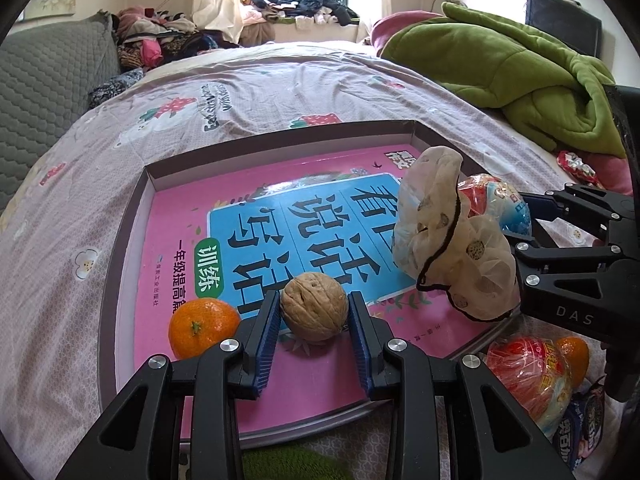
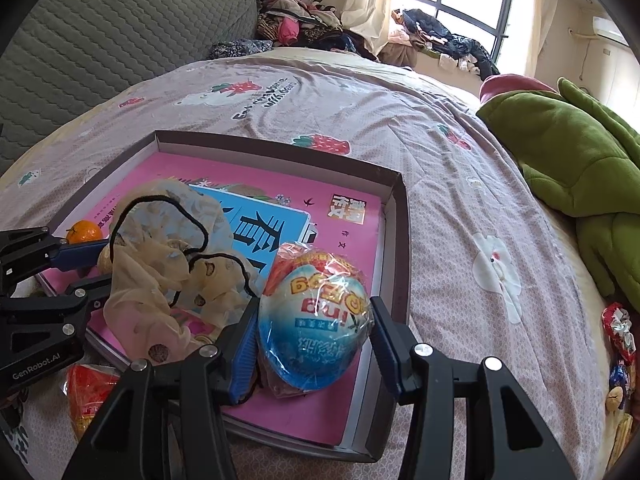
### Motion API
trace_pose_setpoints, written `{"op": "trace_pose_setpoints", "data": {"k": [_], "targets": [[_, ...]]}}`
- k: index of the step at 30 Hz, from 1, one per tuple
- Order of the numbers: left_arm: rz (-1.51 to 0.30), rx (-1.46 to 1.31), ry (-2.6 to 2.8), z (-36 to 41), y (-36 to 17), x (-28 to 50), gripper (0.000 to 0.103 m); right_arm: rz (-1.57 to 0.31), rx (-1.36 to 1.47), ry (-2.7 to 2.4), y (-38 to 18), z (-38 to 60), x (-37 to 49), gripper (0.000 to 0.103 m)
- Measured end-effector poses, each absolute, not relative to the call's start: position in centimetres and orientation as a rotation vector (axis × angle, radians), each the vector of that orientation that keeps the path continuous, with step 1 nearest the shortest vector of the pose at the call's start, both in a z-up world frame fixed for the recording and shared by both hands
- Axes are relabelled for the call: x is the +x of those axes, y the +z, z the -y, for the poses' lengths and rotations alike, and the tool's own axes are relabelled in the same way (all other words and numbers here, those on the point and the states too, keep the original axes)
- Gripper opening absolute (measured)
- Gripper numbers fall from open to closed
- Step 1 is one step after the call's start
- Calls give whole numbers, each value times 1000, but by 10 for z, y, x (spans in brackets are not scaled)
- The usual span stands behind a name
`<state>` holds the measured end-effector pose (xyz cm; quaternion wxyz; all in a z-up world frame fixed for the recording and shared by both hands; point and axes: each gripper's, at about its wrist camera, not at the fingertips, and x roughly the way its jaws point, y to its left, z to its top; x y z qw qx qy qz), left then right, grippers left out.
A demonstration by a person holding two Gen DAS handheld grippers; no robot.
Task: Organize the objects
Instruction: 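Set the walnut on the book with the left gripper while the right gripper releases the egg toy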
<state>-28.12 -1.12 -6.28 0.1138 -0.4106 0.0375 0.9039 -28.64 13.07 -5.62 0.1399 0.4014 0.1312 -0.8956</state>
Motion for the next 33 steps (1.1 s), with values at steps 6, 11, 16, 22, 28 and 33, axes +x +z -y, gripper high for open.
{"op": "trace_pose_setpoints", "data": {"k": [6, 11, 16, 22, 28, 33], "targets": [[-91, -1192, 2637, 12, -60, -279, 36, -349, 1174, -2590, -56, -134, -288, 51], [-93, -1185, 2636, 11, -58, -279, 45, -342, 1186, -2594, -55, -135, -289, 51], [-94, -1186, 2642, 12, -58, -280, 46, -325, 1196, -2588, -54, -136, -289, 51], [-82, -1175, 2650, 14, -55, -278, 48, -306, 1208, -2582, -54, -137, -291, 51], [-69, -1158, 2667, 17, -50, -279, 53, -298, 1204, -2592, -51, -138, -290, 53], [-63, -1151, 2677, 19, -47, -278, 54, -275, 1198, -2591, -47, -140, -290, 55]]}}
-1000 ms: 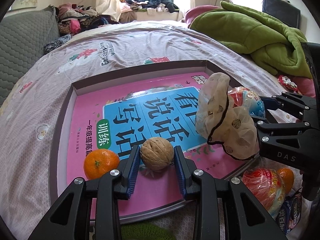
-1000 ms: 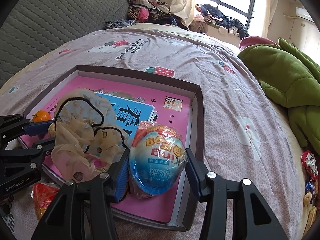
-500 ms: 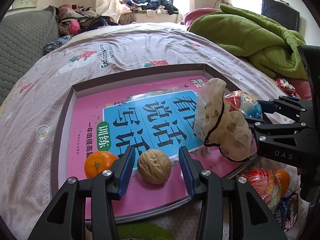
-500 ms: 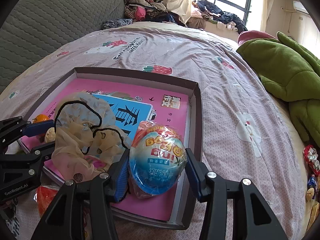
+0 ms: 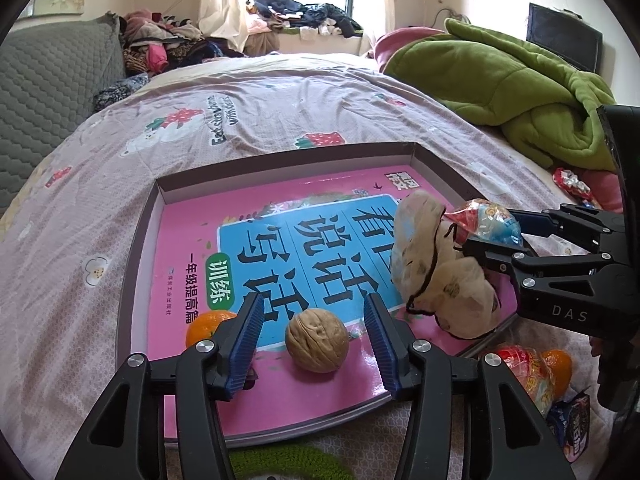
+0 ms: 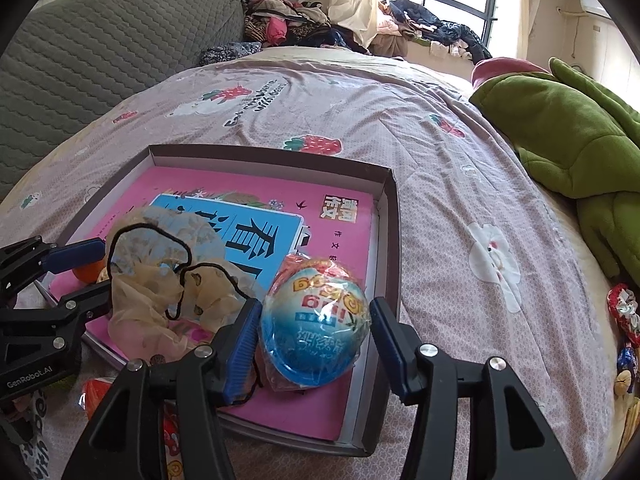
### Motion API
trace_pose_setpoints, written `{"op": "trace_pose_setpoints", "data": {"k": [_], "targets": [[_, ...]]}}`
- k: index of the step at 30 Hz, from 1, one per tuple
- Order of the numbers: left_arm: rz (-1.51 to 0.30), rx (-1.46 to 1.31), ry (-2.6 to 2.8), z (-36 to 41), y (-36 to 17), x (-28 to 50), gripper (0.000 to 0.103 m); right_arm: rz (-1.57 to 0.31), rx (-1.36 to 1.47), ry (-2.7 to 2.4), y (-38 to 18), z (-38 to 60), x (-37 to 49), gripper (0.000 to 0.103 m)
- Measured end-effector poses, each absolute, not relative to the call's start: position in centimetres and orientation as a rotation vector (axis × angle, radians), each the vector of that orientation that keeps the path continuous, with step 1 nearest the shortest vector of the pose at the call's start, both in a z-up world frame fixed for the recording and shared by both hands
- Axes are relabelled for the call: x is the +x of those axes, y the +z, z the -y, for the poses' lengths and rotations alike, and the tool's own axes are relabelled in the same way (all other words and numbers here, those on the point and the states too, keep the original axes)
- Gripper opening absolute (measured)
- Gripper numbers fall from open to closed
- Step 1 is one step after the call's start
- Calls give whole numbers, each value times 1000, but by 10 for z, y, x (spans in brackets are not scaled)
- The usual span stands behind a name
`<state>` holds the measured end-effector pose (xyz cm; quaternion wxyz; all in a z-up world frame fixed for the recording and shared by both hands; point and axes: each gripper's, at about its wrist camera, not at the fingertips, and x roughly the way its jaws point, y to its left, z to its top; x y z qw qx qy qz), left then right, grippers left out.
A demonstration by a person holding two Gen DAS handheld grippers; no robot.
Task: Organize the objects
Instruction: 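Set the walnut on the book with the left gripper while the right gripper releases the egg toy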
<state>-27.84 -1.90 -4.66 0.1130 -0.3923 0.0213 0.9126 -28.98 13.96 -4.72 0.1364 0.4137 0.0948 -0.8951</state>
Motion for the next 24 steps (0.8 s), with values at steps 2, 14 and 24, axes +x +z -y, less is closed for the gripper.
{"op": "trace_pose_setpoints", "data": {"k": [2, 14, 24], "targets": [[-67, -1146, 2682, 19, -44, -277, 55, -268, 1194, -2590, -46, -139, -289, 55], [-29, -1154, 2717, 27, -27, -262, 58, -258, 1185, -2582, -40, -136, -285, 56], [-11, -1168, 2737, 30, -21, -252, 58, -225, 1138, -2601, -22, -141, -276, 56]]}}
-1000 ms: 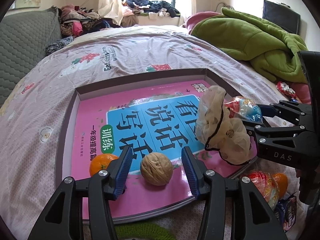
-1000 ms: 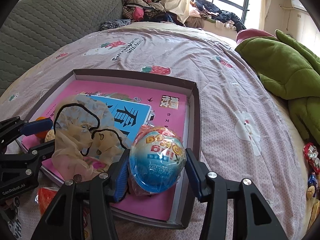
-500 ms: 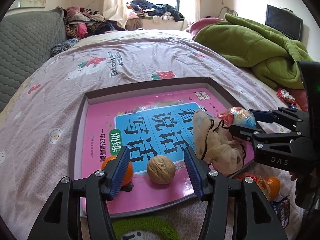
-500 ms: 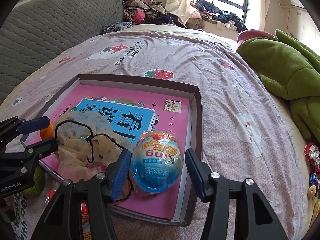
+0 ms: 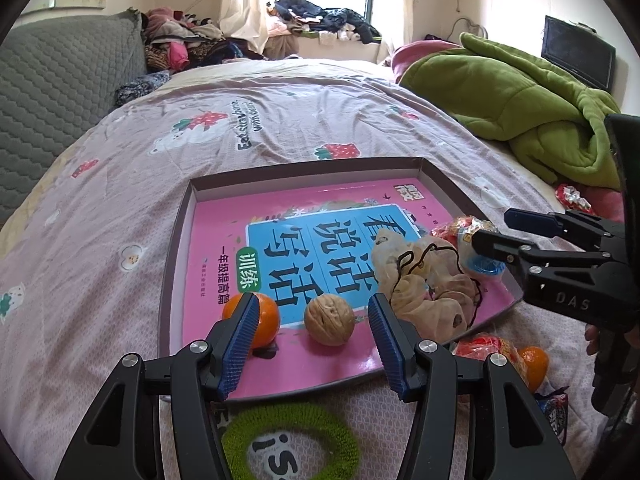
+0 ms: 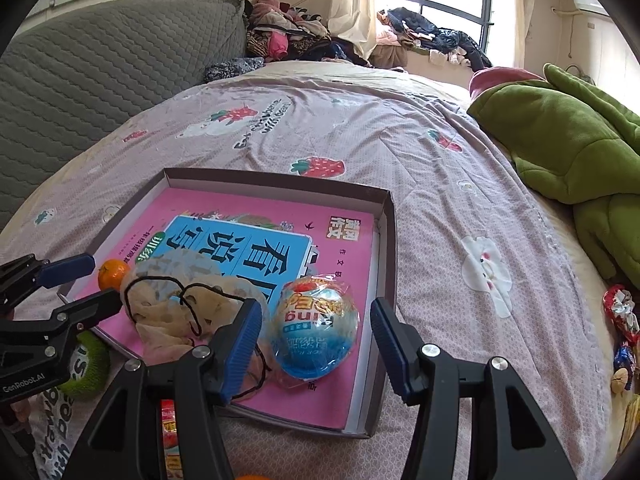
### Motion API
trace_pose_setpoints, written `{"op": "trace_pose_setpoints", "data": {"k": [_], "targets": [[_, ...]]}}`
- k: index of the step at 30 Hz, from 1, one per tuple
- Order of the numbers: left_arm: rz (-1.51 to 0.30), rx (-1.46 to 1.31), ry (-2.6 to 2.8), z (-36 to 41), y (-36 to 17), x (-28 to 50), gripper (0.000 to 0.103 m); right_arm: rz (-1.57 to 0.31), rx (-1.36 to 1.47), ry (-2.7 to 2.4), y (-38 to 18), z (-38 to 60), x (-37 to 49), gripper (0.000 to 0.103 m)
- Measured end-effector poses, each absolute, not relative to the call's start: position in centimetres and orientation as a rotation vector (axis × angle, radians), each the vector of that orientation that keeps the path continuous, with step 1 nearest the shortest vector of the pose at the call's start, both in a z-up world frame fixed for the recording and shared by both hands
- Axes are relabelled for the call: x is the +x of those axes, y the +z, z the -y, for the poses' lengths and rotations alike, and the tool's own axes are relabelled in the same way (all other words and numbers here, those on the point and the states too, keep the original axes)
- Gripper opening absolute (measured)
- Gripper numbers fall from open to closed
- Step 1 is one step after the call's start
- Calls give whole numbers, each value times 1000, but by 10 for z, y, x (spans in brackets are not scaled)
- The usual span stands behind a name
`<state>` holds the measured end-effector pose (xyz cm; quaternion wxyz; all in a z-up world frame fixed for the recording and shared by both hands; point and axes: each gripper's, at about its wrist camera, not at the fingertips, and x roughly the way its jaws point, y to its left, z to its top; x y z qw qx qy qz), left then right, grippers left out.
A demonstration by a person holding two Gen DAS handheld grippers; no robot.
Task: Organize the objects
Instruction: 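Set the walnut on the book with the left gripper while the right gripper releases the egg toy, then withdraw both open grippers from the tray back toward the remaining items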
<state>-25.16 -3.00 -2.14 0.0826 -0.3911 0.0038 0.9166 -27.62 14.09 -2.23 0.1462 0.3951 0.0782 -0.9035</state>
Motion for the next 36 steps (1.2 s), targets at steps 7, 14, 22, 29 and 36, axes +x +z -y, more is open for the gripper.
{"op": "trace_pose_setpoints", "data": {"k": [7, 14, 22, 29, 36], "targets": [[16, -1175, 2738, 31, -18, -242, 59, -205, 1124, -2597, -15, -140, -270, 56], [30, -1164, 2735, 31, -9, -231, 63, -183, 1090, -2602, -6, -140, -259, 57], [48, -1136, 2752, 34, 4, -216, 63, -167, 1021, -2608, 14, -138, -244, 57], [62, -1112, 2767, 39, 16, -205, 63, -166, 945, -2611, 34, -135, -229, 58], [60, -1081, 2789, 42, 28, -192, 63, -150, 878, -2623, 51, -136, -216, 62]]}}
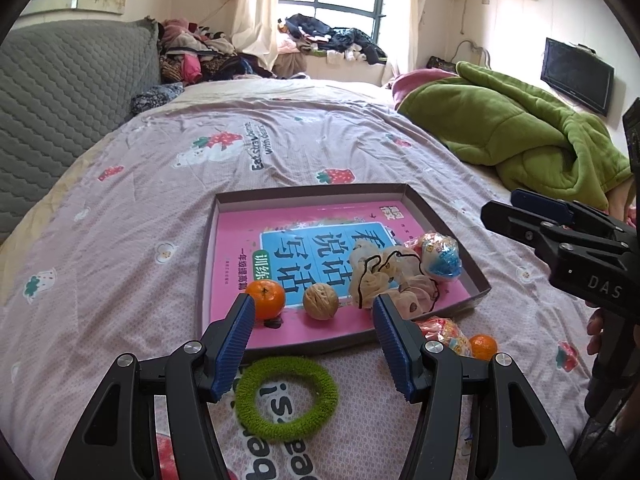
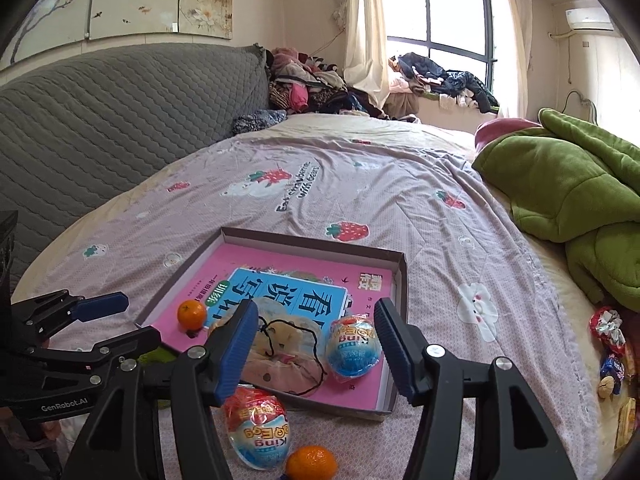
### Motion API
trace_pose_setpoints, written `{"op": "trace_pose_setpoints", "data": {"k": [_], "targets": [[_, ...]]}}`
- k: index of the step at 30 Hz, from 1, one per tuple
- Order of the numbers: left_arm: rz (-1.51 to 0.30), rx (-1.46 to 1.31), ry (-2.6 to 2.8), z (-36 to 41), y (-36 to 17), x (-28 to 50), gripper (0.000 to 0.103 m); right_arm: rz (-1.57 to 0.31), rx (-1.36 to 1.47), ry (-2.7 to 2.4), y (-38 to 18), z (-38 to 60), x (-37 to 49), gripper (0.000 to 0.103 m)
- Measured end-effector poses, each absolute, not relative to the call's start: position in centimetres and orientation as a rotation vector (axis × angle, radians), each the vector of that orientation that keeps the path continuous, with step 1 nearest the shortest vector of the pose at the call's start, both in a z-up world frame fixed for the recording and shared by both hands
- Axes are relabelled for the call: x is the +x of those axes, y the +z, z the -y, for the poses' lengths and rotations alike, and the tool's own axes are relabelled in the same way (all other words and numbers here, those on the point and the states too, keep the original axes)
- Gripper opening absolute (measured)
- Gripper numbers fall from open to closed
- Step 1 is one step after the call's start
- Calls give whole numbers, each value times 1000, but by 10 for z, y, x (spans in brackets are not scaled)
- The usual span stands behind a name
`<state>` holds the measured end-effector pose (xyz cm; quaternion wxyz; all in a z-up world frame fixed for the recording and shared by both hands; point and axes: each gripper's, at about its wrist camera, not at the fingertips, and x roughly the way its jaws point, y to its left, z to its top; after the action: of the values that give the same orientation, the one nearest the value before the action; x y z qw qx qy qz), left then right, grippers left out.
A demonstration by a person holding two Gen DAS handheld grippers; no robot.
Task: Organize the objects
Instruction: 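Withdraw both open grippers from the tray back toward the remaining items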
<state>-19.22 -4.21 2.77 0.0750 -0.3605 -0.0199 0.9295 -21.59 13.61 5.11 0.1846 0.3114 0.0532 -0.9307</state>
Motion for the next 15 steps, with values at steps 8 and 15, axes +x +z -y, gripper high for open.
{"op": "trace_pose_setpoints", "data": {"k": [8, 15], "targets": [[69, -1038, 2797, 43, 42, -178, 63, -93, 850, -2641, 61, -148, -201, 63], [70, -1024, 2806, 45, 48, -168, 63, -68, 831, -2641, 68, -154, -192, 63]]}}
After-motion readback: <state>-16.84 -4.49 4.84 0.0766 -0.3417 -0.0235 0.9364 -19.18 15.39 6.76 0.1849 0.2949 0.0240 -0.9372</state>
